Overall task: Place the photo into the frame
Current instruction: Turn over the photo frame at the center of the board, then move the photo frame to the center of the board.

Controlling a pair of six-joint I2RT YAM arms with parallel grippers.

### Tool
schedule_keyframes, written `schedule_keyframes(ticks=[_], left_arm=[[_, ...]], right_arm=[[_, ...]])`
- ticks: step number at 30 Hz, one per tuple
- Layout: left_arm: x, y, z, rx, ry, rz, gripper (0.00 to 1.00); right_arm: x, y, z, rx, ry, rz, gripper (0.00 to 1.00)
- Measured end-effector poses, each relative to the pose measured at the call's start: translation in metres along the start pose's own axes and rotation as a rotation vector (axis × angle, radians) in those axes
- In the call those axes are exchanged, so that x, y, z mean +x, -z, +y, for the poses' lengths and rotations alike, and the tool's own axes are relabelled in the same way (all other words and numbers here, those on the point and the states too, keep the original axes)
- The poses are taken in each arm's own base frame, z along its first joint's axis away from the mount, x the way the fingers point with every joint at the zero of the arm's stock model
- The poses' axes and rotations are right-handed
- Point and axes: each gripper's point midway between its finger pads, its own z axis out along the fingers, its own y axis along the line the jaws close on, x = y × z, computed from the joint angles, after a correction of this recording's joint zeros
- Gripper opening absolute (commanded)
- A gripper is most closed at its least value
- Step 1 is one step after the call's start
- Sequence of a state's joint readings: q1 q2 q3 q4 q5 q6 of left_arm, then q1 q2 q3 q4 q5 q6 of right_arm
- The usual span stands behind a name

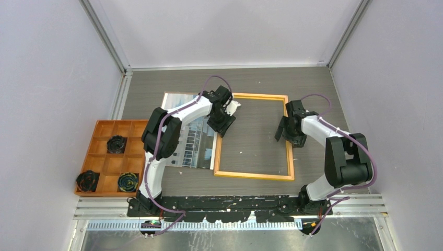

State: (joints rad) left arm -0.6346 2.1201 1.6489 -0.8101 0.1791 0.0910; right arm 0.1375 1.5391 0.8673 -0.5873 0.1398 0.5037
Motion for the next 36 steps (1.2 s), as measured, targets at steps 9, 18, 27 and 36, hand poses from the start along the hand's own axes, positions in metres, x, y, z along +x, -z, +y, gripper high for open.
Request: schedule_keyframes(ticks=[9,18,27,36], left_arm=[[0.001,0.001,-0.002,0.009,0.002,0.005,0.48],[-0.001,0.001,-0.015,0.038,-0.013,0.002,0.45],[-0.021,0.003,-0.044,0.067,-0.074,-0.038,0.45],[-0.048,0.013,-0.062,0.126,-0.086,-0.083,0.69]], right_arm=[[-0.012,0.013,0.002,0.002,-0.003,-0.029,0.72],[-0.042,0.054,0.017,-0.091,-0.052,-0.151,0.62],[-0.019,0.046,0.032,-0.2,-0.095,-0.088,0.6],[-0.017,0.052,0.04,-0.265,-0.106,-0.099,0.74]])
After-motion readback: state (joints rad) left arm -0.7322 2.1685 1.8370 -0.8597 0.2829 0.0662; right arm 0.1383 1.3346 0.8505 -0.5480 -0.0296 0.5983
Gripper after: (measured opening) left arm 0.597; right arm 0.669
